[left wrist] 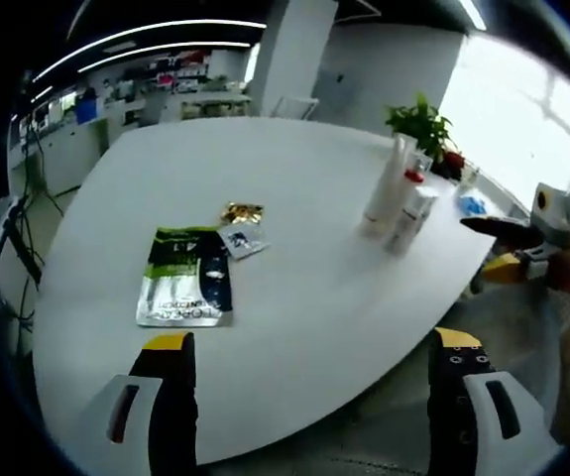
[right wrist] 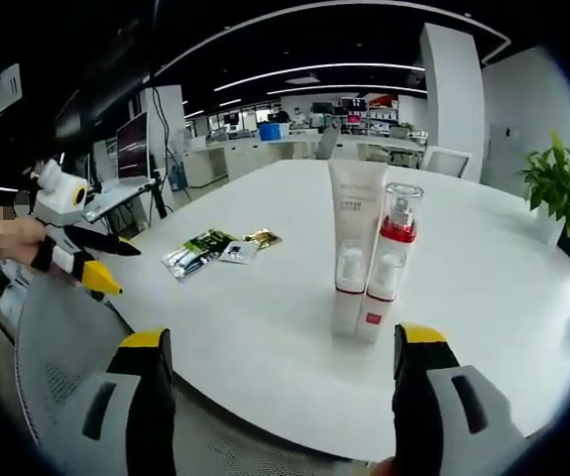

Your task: Arrange the skincare products in the storage area until every visible bottle or jar stands upright without overlapping.

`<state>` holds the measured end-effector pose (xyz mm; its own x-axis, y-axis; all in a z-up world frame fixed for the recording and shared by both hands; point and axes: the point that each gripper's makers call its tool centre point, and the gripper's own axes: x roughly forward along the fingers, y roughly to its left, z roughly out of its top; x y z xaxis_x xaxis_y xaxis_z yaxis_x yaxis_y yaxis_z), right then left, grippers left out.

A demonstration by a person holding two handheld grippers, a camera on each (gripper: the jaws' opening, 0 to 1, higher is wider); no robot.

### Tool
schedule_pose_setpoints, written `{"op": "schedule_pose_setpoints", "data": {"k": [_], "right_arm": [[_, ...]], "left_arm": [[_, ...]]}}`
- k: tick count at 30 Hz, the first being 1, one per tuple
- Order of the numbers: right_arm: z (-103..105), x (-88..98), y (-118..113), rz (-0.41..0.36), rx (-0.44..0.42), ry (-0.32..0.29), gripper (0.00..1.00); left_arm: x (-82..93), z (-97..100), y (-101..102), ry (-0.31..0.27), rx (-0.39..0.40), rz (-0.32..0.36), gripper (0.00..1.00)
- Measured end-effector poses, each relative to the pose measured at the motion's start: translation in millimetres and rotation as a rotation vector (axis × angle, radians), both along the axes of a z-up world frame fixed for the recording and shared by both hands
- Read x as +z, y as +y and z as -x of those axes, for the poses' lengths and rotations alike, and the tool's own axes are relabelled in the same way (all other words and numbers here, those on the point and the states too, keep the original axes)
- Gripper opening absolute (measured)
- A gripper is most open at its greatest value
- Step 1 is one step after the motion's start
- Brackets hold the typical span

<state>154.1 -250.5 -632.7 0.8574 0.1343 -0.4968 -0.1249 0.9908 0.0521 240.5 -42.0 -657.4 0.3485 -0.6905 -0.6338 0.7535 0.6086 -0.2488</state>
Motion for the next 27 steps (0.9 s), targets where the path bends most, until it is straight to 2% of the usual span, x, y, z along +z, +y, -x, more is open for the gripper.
{"op": "schedule_pose_setpoints", "data": {"k": [12,27], "right_arm": [[0.5,-1.5,0.6,0.006,0.005,0.008,0.93],[0.0,-3.9,0.2,0.009,-0.001,0.021,0.93]], "left_arm": [[-2.4,-7.5,5.7,-0.002,0.017,-0.019,0.95],[-13.7,-37.3,6.9,0.01,0.023,-0.056,0.97]]}}
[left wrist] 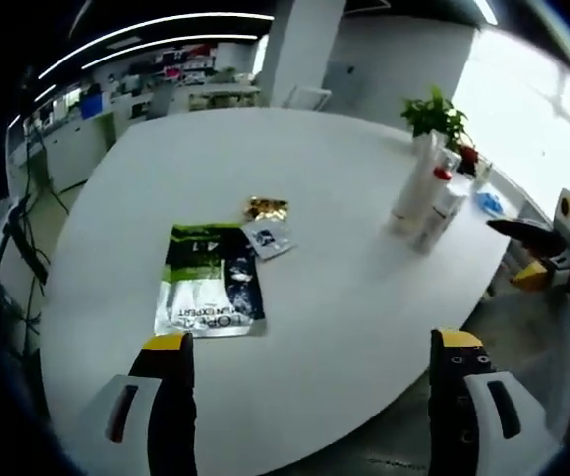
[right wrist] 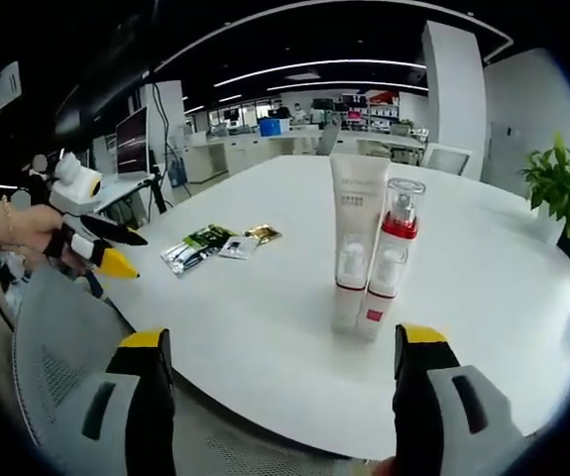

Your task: Arrange the skincare products in the storage area until every visible bottle or jar stands upright without overlapping.

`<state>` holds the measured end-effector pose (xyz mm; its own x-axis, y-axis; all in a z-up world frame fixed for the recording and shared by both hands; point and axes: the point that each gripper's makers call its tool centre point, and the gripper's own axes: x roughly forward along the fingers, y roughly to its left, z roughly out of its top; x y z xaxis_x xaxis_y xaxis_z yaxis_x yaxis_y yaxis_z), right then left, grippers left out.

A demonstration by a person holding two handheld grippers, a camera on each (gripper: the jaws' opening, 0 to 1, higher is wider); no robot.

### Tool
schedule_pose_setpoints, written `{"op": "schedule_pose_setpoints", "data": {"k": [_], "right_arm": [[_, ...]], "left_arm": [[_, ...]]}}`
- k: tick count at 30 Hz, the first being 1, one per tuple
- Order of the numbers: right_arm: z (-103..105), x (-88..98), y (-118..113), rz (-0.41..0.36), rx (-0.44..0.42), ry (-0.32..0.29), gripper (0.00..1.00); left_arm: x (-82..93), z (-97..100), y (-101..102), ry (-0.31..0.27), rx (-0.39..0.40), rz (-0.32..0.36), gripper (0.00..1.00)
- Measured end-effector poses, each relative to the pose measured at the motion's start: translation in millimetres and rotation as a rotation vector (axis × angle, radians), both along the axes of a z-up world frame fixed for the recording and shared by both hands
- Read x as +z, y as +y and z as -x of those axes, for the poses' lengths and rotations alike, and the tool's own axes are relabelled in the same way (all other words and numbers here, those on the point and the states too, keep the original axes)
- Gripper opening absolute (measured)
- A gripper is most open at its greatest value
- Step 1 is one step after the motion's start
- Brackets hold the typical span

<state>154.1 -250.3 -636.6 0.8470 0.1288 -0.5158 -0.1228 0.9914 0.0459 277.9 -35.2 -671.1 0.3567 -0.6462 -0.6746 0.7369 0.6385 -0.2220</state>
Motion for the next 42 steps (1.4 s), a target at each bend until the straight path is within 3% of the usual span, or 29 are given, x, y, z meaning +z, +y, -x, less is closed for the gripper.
{"op": "schedule_pose_setpoints", "data": {"k": [21,29,42], "right_arm": [[0.3,-5.4,-4.7,0.031,-0.015,0.019,0.93],[0.6,-8.3,-6.9,0.049,-0.016,0.026,0.92],[0.5,-8.7,-12.4,0.055,-0.048,0.026,0.92]], "left_arm": [[-24.2,-48.2,-1.6,0.018,-0.006,-0.114,0.97],[-39.8,-63.5,-2.5,0.055,-0.026,-0.196,0.97],[-62.4,-96.4,0.5,0.068,-0.025,-0.334,0.97]]}}
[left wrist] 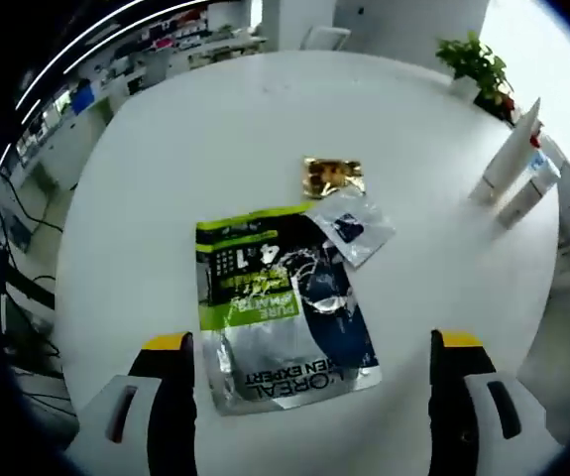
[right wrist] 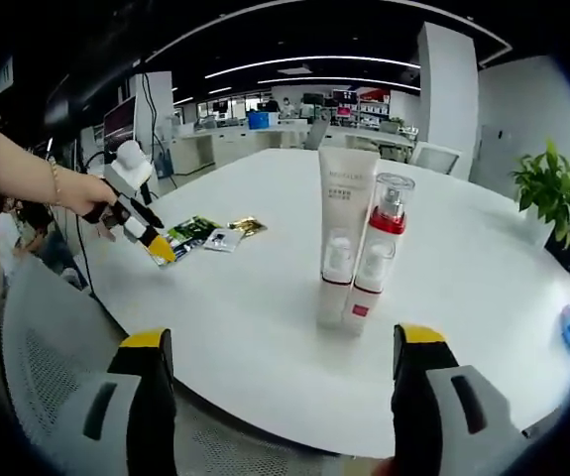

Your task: Arrange the skincare products in the storage area until every visible bottle or jar stands upright without overlapping.

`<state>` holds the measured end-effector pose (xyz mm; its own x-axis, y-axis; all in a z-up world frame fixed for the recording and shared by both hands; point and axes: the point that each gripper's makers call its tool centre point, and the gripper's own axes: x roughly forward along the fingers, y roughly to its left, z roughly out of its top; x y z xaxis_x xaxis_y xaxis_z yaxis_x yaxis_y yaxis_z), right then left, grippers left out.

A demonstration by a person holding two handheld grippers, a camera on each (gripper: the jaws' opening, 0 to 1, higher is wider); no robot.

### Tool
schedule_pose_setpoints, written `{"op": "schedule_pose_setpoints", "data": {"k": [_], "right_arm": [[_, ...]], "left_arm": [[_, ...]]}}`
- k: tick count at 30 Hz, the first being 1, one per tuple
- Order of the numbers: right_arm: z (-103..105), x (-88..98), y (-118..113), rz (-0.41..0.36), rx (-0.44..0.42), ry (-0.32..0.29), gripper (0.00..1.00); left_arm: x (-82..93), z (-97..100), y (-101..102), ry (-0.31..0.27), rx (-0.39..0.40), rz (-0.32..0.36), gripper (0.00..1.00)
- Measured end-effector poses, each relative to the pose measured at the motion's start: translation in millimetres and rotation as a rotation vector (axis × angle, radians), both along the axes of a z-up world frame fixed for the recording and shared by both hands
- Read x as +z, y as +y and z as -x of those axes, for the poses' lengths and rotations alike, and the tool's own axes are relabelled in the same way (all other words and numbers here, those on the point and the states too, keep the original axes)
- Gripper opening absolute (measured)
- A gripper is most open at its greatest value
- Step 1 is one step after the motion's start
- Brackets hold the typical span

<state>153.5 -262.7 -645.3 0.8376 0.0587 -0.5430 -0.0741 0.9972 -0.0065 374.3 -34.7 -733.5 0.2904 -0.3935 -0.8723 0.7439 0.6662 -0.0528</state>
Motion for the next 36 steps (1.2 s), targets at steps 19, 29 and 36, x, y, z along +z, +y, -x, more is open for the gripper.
{"op": "schedule_pose_setpoints", "data": {"k": [19,29,36], "right_arm": [[-0.3,0.9,-3.9,0.007,-0.03,0.006,0.91],[-0.4,1.6,-3.0,0.012,-0.029,0.009,0.91],[-0.4,1.4,-2.0,0.018,-0.023,0.013,0.9]], "left_arm": [[-19.8,-24.7,-0.8,0.03,-0.006,-0.106,0.97],[-12.3,-28.9,-3.3,0.007,-0.024,-0.092,0.69],[-13.4,-24.7,-6.4,0.017,-0.037,-0.099,0.64]]}}
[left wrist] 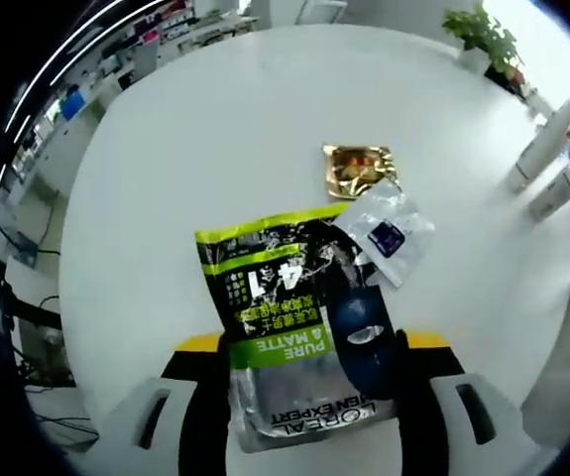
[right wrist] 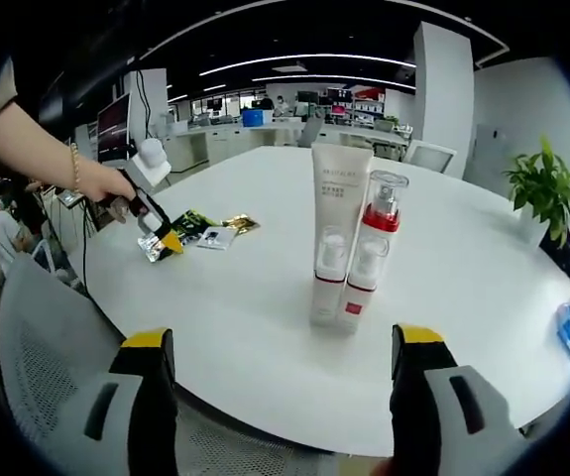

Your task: Arrange the skincare products in the storage area until every visible bottle or jar stands upright without overlapping.

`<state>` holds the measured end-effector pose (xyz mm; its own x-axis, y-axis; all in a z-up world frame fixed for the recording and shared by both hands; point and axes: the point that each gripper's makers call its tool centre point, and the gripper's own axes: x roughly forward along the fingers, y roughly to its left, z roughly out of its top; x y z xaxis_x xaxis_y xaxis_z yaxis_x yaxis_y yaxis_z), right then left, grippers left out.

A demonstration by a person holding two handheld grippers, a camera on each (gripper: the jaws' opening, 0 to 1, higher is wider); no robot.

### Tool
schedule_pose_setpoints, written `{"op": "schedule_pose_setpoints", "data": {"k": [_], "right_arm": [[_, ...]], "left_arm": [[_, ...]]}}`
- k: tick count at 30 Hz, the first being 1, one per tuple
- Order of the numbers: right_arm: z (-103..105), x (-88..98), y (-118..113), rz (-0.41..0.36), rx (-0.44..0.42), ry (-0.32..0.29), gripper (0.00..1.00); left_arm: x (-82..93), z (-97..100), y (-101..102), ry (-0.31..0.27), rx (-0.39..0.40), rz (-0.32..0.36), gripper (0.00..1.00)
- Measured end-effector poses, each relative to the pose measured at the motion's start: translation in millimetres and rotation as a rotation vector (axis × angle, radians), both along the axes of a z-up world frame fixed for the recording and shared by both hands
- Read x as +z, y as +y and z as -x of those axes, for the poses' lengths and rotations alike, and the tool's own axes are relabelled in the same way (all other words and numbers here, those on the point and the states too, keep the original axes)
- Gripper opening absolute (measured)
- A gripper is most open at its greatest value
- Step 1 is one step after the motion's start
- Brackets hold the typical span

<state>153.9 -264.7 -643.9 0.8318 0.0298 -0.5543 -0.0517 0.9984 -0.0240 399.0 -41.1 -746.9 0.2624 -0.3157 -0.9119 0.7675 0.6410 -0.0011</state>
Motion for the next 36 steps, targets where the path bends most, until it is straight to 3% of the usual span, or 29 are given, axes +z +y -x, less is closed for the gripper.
{"op": "schedule_pose_setpoints", "data": {"k": [2,4,9,16,21,30,36], "right_arm": [[0.2,-0.1,-0.3,0.002,-0.001,0.001,0.9],[0.0,0.0,-0.1,0.001,-0.001,0.0,0.9],[0.2,-0.1,-0.4,0.005,-0.001,0.001,0.9],[0.2,0.1,-0.8,0.009,-0.001,-0.001,0.9],[0.2,0.3,-0.7,0.011,0.001,-0.002,0.9],[0.3,0.1,1.9,0.018,0.017,0.0,0.9],[0.3,-1.1,3.9,0.022,0.035,-0.001,0.89]], "left_arm": [[0.5,0.6,-0.6,-0.001,-0.001,0.001,0.61],[3.3,1.0,-1.7,-0.006,-0.005,0.009,0.48],[5.4,4.8,-6.0,-0.01,-0.023,0.017,0.36],[6.7,7.6,-10.6,-0.022,-0.048,0.032,0.26],[6.9,7.0,-10.7,-0.012,0.03,0.062,0.16],[14.4,11.0,-0.8,-0.033,0.024,0.084,0.09],[32.3,14.4,-4.6,-0.044,-0.014,0.14,0.08]]}}
